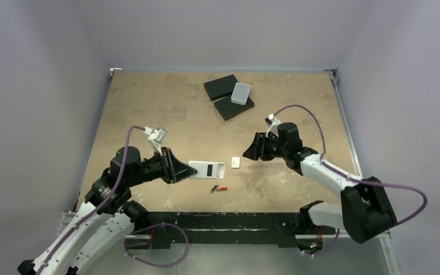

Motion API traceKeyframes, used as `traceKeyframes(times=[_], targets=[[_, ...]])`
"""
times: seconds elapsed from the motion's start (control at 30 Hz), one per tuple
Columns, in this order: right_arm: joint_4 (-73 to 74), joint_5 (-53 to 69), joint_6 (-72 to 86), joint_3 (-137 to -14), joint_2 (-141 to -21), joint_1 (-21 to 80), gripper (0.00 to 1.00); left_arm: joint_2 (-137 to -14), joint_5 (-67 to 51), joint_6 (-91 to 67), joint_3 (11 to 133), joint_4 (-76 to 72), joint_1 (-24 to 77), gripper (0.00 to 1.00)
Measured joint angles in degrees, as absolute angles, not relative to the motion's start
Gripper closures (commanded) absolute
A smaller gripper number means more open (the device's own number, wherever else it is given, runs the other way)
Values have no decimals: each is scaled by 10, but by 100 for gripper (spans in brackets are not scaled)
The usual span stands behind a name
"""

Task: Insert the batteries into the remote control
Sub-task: Place the battery cover at the center of the board, then move the battery to the center of the board.

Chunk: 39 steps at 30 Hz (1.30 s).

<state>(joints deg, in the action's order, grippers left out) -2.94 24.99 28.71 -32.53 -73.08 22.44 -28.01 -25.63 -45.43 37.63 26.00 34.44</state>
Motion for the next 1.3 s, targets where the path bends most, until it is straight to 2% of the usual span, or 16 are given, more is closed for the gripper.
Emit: traceKeyframes(times=[0.33, 0.5, 0.63, 0.93, 1.0, 1.2, 1.3], targets=[[37, 269, 276, -305, -539, 224, 30, -294, -300, -455, 376, 257, 344, 100], [52, 324, 280, -304, -467, 224, 14, -305, -325, -454, 376, 257, 344, 100], [37, 378, 297, -295, -414, 224, 7, -318, -344, -454, 376, 257, 344, 100], [15, 470, 316, -285, -367, 234, 2, -350, -394, -454, 375, 253, 343, 100], [7, 460, 326, -283, -360, 267, 1, -359, -408, -455, 372, 244, 343, 100], [7, 388, 325, -301, -385, 451, 1, -387, -437, -460, 366, 234, 342, 100], [26, 344, 309, -329, -414, 493, 1, -401, -450, -462, 366, 232, 342, 100]])
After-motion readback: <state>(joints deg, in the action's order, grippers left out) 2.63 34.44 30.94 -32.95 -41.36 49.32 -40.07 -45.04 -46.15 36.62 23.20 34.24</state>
